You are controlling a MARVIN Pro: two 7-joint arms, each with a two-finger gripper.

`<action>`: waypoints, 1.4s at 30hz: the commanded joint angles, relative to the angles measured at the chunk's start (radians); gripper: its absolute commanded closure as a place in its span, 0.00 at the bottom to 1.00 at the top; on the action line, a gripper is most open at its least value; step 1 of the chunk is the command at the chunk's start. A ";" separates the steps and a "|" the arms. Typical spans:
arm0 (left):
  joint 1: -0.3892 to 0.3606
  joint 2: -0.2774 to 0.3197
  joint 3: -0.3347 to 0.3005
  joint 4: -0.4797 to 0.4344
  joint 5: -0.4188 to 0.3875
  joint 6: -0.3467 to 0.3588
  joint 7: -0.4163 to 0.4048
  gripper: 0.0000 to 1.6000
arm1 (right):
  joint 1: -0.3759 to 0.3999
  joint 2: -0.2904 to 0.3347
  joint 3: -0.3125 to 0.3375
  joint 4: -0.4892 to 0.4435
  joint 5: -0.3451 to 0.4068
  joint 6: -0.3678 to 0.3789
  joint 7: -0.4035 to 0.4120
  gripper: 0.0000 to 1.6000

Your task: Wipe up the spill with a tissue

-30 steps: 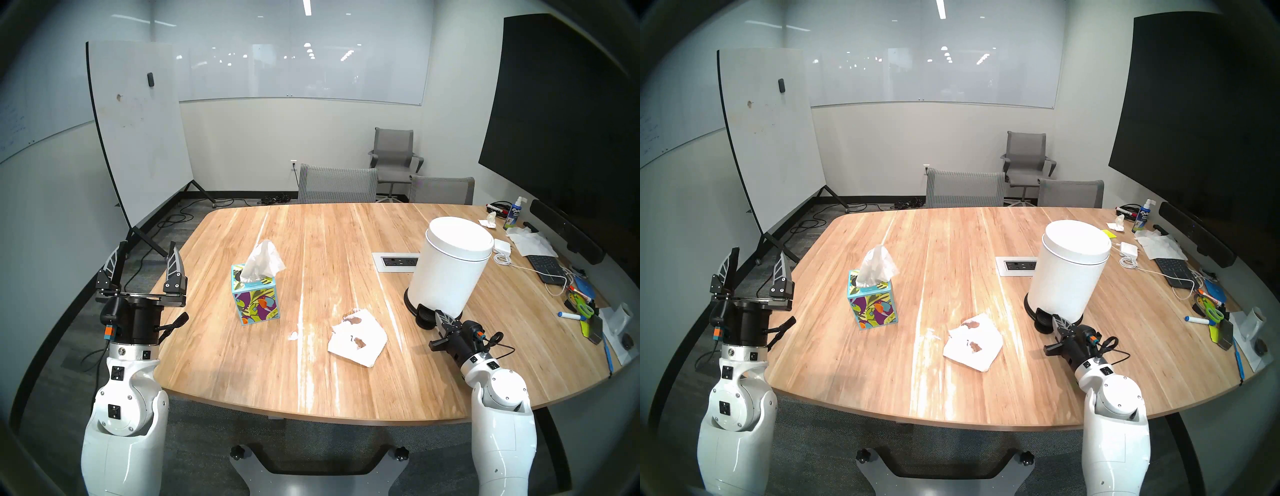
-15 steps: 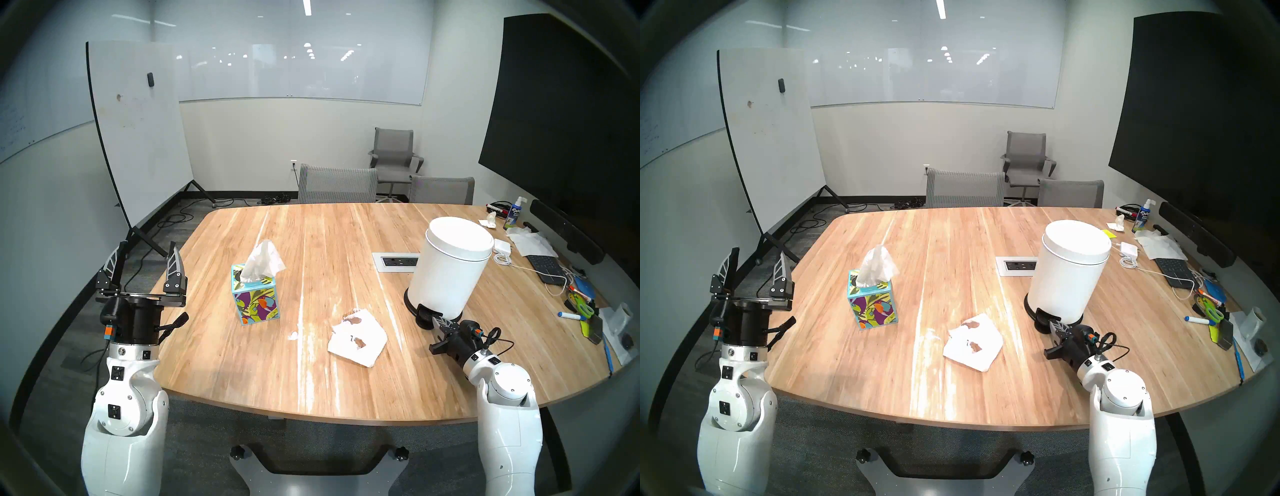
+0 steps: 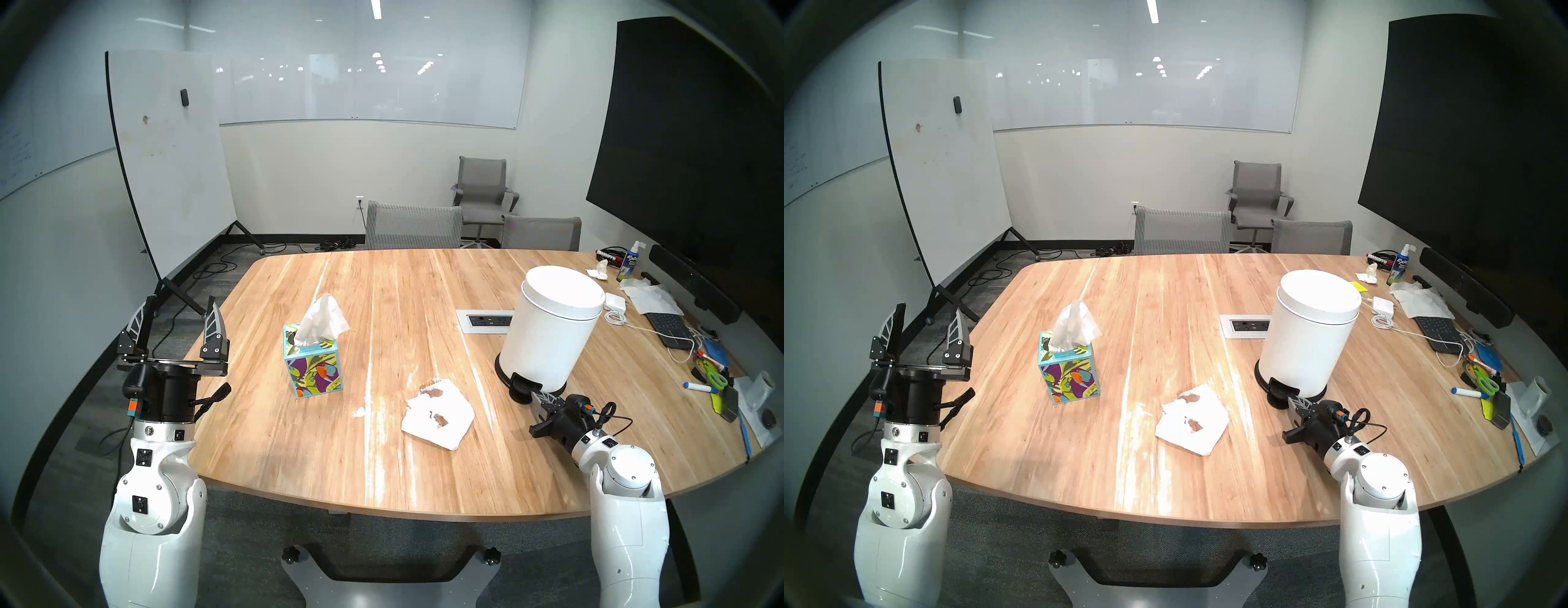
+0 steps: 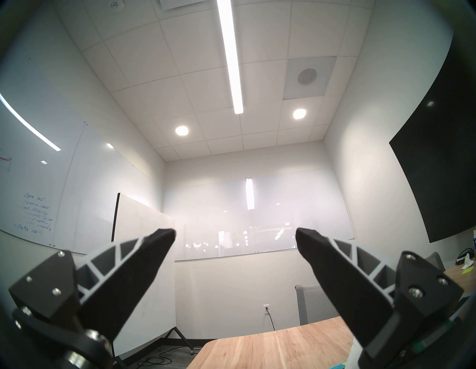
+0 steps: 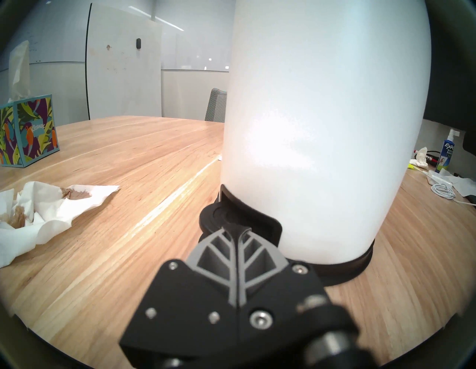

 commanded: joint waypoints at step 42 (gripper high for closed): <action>0.002 -0.002 -0.002 -0.021 0.001 -0.007 0.001 0.00 | 0.105 -0.007 -0.040 0.022 -0.061 0.055 -0.041 1.00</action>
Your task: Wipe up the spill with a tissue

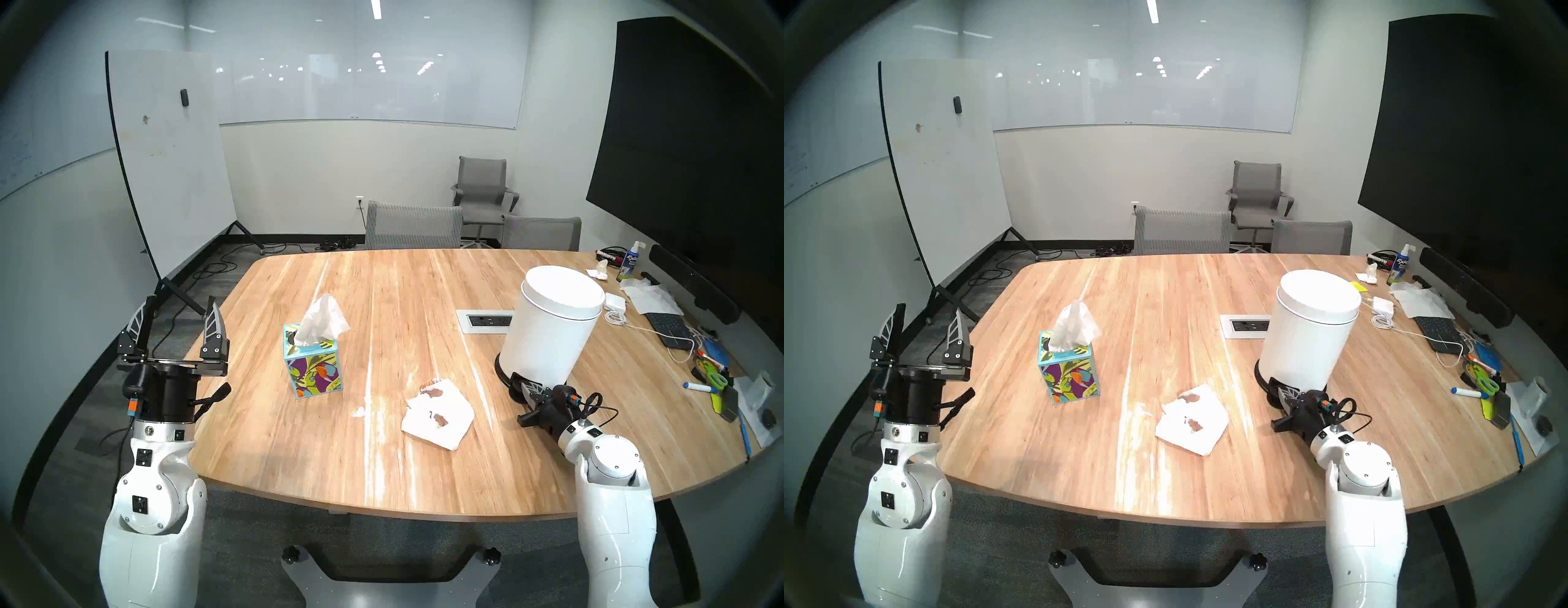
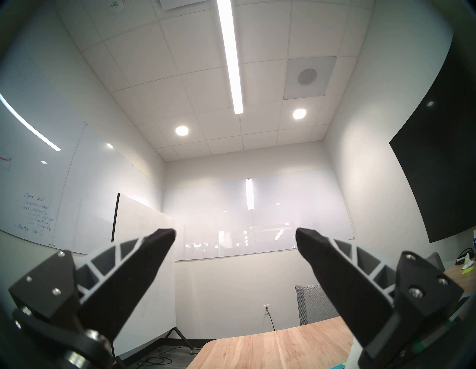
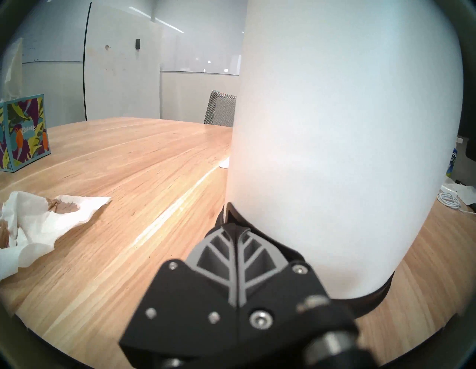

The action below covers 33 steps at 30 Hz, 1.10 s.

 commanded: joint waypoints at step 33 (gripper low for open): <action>0.000 -0.001 -0.001 -0.018 0.000 -0.007 0.001 0.00 | 0.094 0.102 -0.033 0.190 -0.091 0.196 0.105 1.00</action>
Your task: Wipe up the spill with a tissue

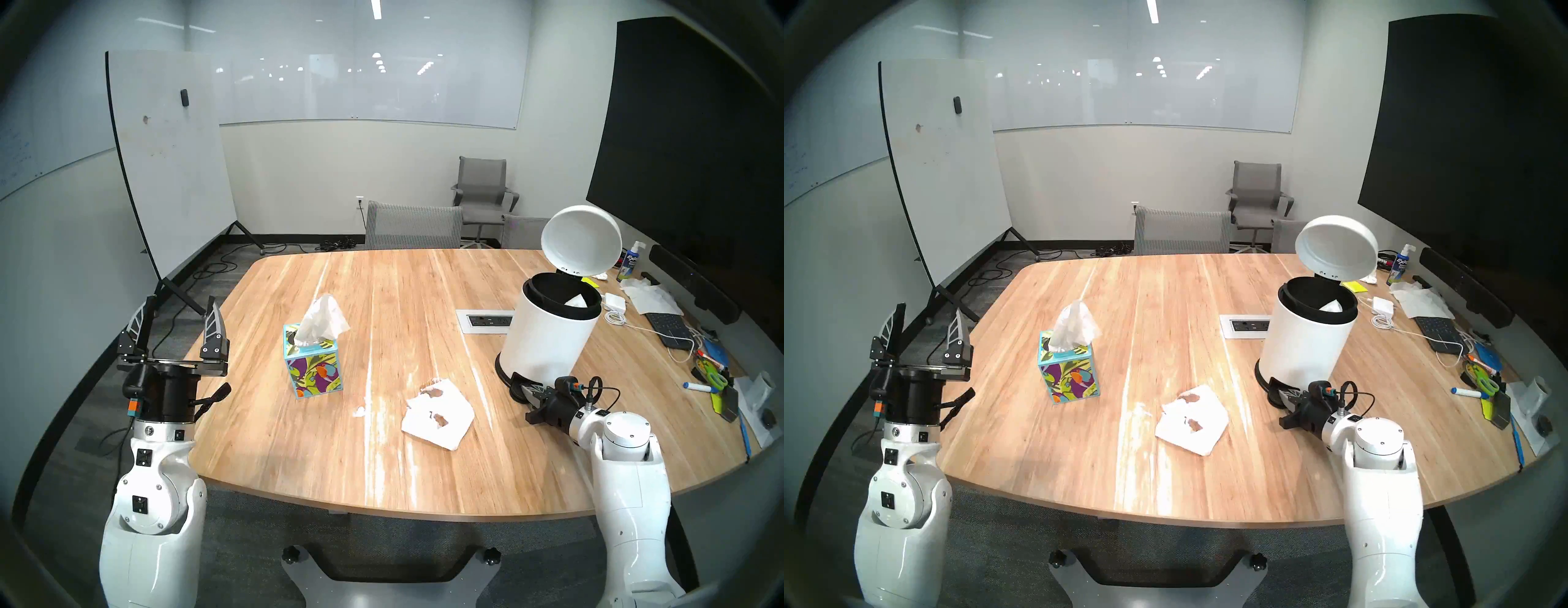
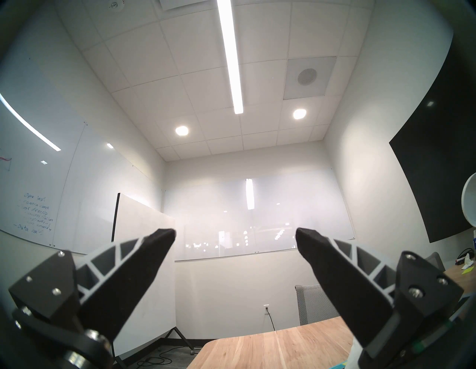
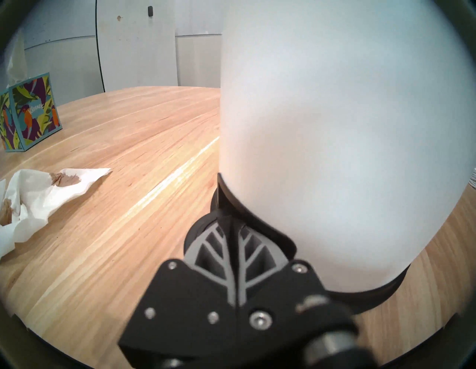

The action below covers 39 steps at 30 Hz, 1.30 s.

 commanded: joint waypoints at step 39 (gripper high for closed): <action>0.000 -0.001 -0.001 -0.018 0.000 -0.007 0.000 0.00 | 0.011 0.047 -0.072 0.189 -0.038 -0.048 -0.026 1.00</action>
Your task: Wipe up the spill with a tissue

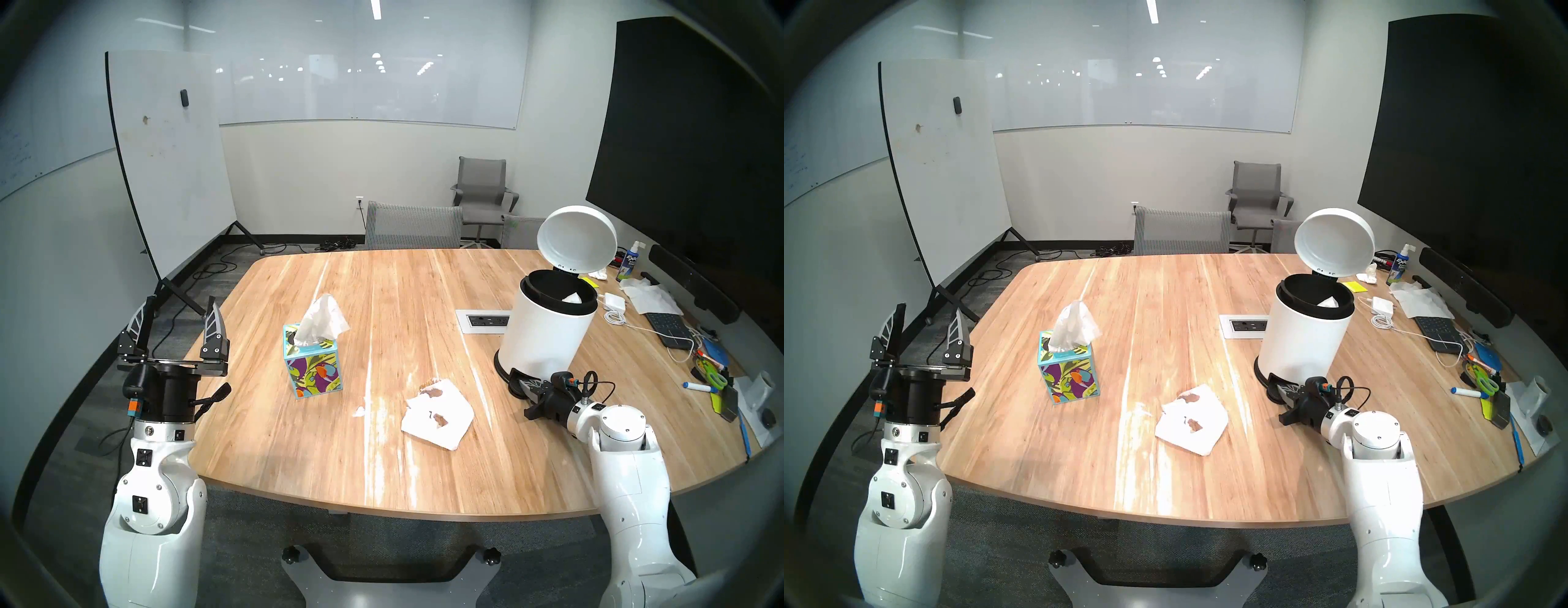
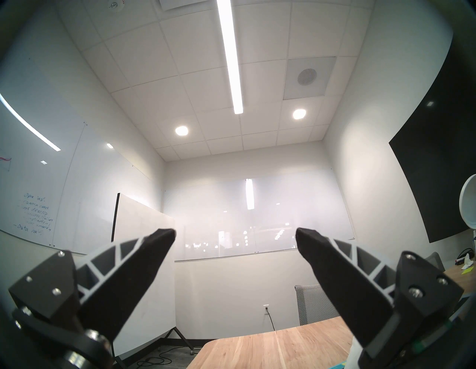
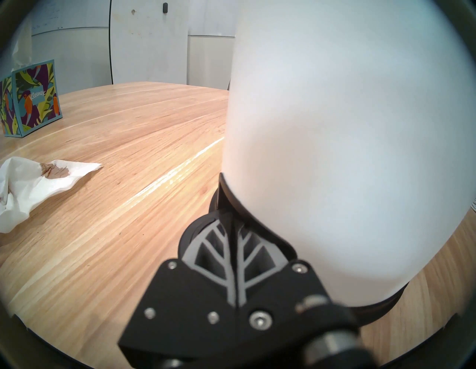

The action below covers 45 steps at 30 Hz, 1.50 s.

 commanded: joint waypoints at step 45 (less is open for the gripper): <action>0.015 -0.029 0.083 -0.087 0.025 -0.029 -0.015 0.00 | -0.024 0.005 -0.032 0.136 -0.018 0.001 -0.020 1.00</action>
